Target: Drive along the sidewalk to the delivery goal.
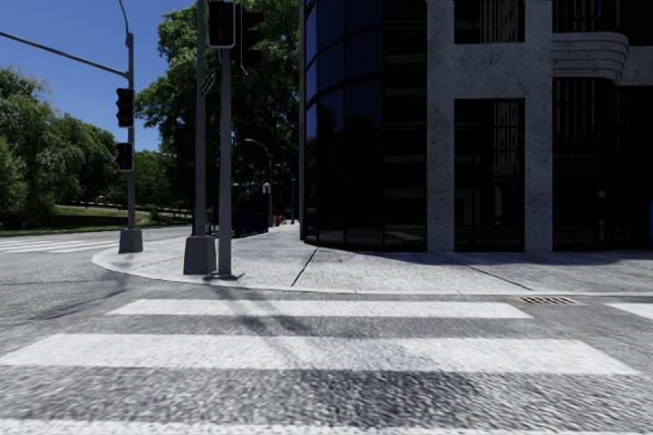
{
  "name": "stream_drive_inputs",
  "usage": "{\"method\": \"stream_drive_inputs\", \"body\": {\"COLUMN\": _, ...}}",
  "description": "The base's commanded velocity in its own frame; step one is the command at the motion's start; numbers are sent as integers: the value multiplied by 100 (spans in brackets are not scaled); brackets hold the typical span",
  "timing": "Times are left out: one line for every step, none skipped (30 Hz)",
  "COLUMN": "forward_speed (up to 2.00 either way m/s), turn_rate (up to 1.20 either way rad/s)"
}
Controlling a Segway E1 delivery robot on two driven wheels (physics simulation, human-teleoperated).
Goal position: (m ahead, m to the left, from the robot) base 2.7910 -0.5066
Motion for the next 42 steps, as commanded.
{"method": "stream_drive_inputs", "body": {"forward_speed": 200, "turn_rate": 0}}
{"method": "stream_drive_inputs", "body": {"forward_speed": 200, "turn_rate": 0}}
{"method": "stream_drive_inputs", "body": {"forward_speed": 200, "turn_rate": 0}}
{"method": "stream_drive_inputs", "body": {"forward_speed": 200, "turn_rate": 0}}
{"method": "stream_drive_inputs", "body": {"forward_speed": 200, "turn_rate": 0}}
{"method": "stream_drive_inputs", "body": {"forward_speed": 200, "turn_rate": 0}}
{"method": "stream_drive_inputs", "body": {"forward_speed": 200, "turn_rate": 0}}
{"method": "stream_drive_inputs", "body": {"forward_speed": 200, "turn_rate": 0}}
{"method": "stream_drive_inputs", "body": {"forward_speed": 200, "turn_rate": 0}}
{"method": "stream_drive_inputs", "body": {"forward_speed": 200, "turn_rate": 0}}
{"method": "stream_drive_inputs", "body": {"forward_speed": 200, "turn_rate": -17}}
{"method": "stream_drive_inputs", "body": {"forward_speed": 200, "turn_rate": -26}}
{"method": "stream_drive_inputs", "body": {"forward_speed": 200, "turn_rate": -26}}
{"method": "stream_drive_inputs", "body": {"forward_speed": 200, "turn_rate": -32}}
{"method": "stream_drive_inputs", "body": {"forward_speed": 200, "turn_rate": -41}}
{"method": "stream_drive_inputs", "body": {"forward_speed": 200, "turn_rate": -46}}
{"method": "stream_drive_inputs", "body": {"forward_speed": 200, "turn_rate": -46}}
{"method": "stream_drive_inputs", "body": {"forward_speed": 200, "turn_rate": -48}}
{"method": "stream_drive_inputs", "body": {"forward_speed": 200, "turn_rate": -48}}
{"method": "stream_drive_inputs", "body": {"forward_speed": 200, "turn_rate": -48}}
{"method": "stream_drive_inputs", "body": {"forward_speed": 200, "turn_rate": -3}}
{"method": "stream_drive_inputs", "body": {"forward_speed": 196, "turn_rate": 0}}
{"method": "stream_drive_inputs", "body": {"forward_speed": 195, "turn_rate": 0}}
{"method": "stream_drive_inputs", "body": {"forward_speed": 195, "turn_rate": 0}}
{"method": "stream_drive_inputs", "body": {"forward_speed": 194, "turn_rate": 0}}
{"method": "stream_drive_inputs", "body": {"forward_speed": 194, "turn_rate": 0}}
{"method": "stream_drive_inputs", "body": {"forward_speed": 194, "turn_rate": 0}}
{"method": "stream_drive_inputs", "body": {"forward_speed": 194, "turn_rate": 0}}
{"method": "stream_drive_inputs", "body": {"forward_speed": 194, "turn_rate": 0}}
{"method": "stream_drive_inputs", "body": {"forward_speed": 194, "turn_rate": 0}}
{"method": "stream_drive_inputs", "body": {"forward_speed": 194, "turn_rate": 0}}
{"method": "stream_drive_inputs", "body": {"forward_speed": 194, "turn_rate": 0}}
{"method": "stream_drive_inputs", "body": {"forward_speed": 194, "turn_rate": 0}}
{"method": "stream_drive_inputs", "body": {"forward_speed": 194, "turn_rate": 0}}
{"method": "stream_drive_inputs", "body": {"forward_speed": 194, "turn_rate": 0}}
{"method": "stream_drive_inputs", "body": {"forward_speed": 194, "turn_rate": 0}}
{"method": "stream_drive_inputs", "body": {"forward_speed": 194, "turn_rate": 0}}
{"method": "stream_drive_inputs", "body": {"forward_speed": 194, "turn_rate": 0}}
{"method": "stream_drive_inputs", "body": {"forward_speed": 194, "turn_rate": 0}}
{"method": "stream_drive_inputs", "body": {"forward_speed": 194, "turn_rate": 0}}
{"method": "stream_drive_inputs", "body": {"forward_speed": 194, "turn_rate": 0}}
{"method": "stream_drive_inputs", "body": {"forward_speed": 194, "turn_rate": 0}}
